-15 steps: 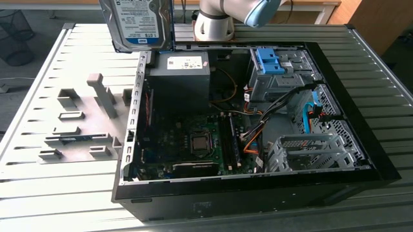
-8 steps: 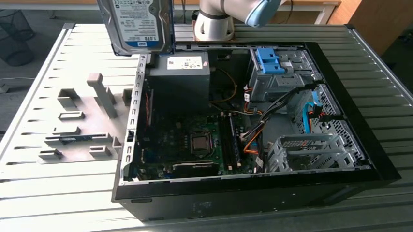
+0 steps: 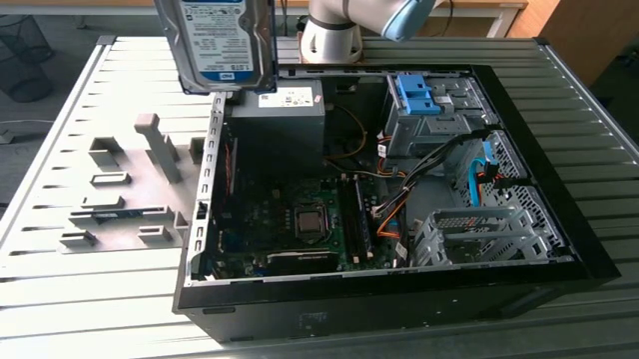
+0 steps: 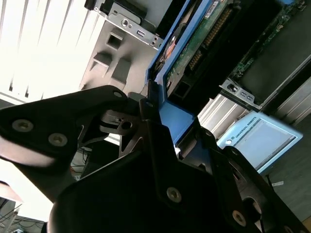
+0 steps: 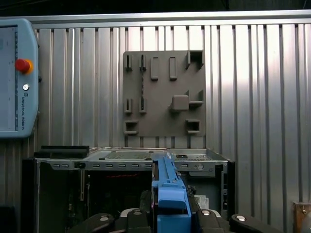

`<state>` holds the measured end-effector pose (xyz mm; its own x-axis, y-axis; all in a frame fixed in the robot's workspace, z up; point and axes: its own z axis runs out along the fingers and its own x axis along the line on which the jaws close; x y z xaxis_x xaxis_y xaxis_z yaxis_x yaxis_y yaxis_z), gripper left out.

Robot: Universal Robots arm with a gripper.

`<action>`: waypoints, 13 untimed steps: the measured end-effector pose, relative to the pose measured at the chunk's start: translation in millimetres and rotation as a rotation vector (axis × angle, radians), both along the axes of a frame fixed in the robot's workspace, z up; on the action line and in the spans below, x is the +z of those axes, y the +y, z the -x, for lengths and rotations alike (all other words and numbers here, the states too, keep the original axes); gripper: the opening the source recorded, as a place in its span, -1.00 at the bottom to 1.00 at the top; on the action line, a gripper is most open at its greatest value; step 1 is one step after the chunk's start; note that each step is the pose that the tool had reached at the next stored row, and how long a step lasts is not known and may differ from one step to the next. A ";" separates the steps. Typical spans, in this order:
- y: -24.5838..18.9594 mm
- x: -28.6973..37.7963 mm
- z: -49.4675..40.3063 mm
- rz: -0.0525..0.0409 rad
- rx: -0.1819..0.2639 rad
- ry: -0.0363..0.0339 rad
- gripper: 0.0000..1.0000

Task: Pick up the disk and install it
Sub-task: 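Pick up the disk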

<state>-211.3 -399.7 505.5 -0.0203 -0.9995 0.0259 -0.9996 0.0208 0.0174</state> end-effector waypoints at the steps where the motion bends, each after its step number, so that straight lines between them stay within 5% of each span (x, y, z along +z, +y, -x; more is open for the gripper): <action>1: -0.1 0.0 -4.1 0.0001 0.000 0.0001 -0.27; 13: -0.2 -0.6 -55.5 -0.0001 0.000 0.0000 -0.27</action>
<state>-155.8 -400.0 504.9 -0.0202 -0.9995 0.0258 -0.9996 0.0207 0.0174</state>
